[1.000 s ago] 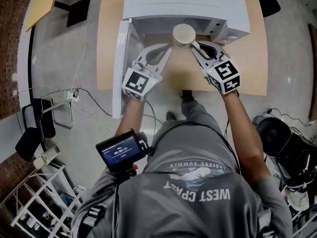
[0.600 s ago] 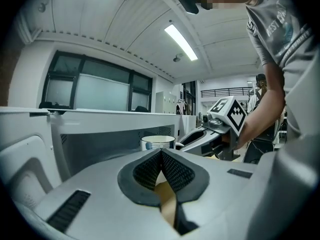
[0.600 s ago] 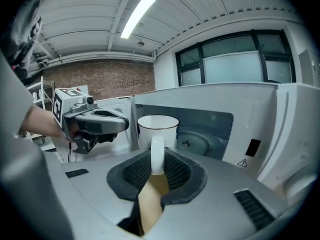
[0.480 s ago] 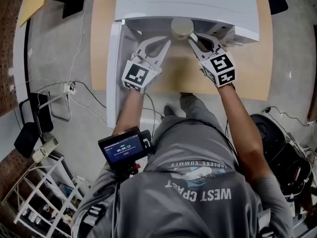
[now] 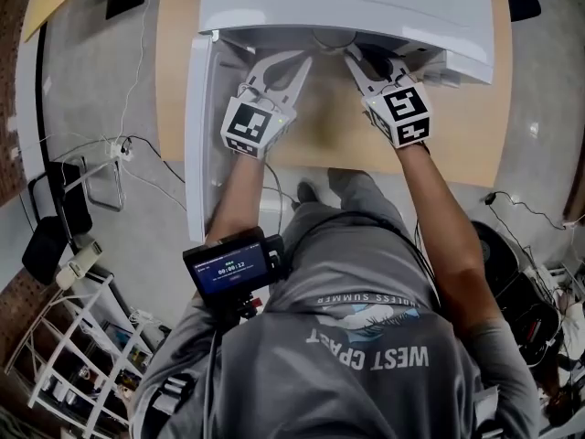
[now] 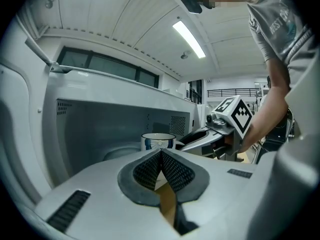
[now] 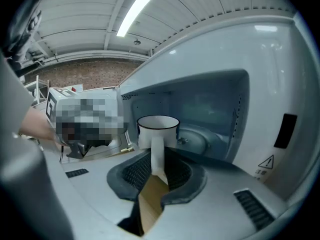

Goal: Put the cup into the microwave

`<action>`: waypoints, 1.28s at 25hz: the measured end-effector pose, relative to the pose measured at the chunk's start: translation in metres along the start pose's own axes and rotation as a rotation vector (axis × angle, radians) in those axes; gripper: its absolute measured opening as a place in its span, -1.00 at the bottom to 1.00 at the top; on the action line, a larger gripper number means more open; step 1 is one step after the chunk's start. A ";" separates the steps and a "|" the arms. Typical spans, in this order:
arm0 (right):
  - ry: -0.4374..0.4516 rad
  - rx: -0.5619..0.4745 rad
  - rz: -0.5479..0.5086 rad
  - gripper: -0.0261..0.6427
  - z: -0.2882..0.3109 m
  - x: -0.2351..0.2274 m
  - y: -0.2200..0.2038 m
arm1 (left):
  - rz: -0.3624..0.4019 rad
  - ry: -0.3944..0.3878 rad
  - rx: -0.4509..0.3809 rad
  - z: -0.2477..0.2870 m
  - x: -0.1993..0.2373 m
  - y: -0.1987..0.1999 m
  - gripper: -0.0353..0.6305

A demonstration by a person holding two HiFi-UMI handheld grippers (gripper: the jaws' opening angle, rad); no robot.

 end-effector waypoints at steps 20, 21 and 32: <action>-0.106 -0.042 -0.029 -0.72 0.039 -0.029 -0.003 | 0.005 0.024 0.016 0.035 0.013 -0.020 -0.83; -0.117 -0.045 -0.028 -0.72 0.041 -0.031 -0.002 | 0.004 0.027 0.016 0.035 0.013 -0.020 -0.83; -0.163 -0.066 -0.026 -0.72 0.057 -0.045 0.005 | 0.006 0.033 0.022 0.032 0.013 -0.022 -0.83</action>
Point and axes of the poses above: the fingertips, and each gripper's own axes: z forward along the fingers, x to its left, y out of its top, the point moved 3 cm from there along -z, backward along the fingers, and after that the axes turned 8 degrees about y, right-handed, at the moved point
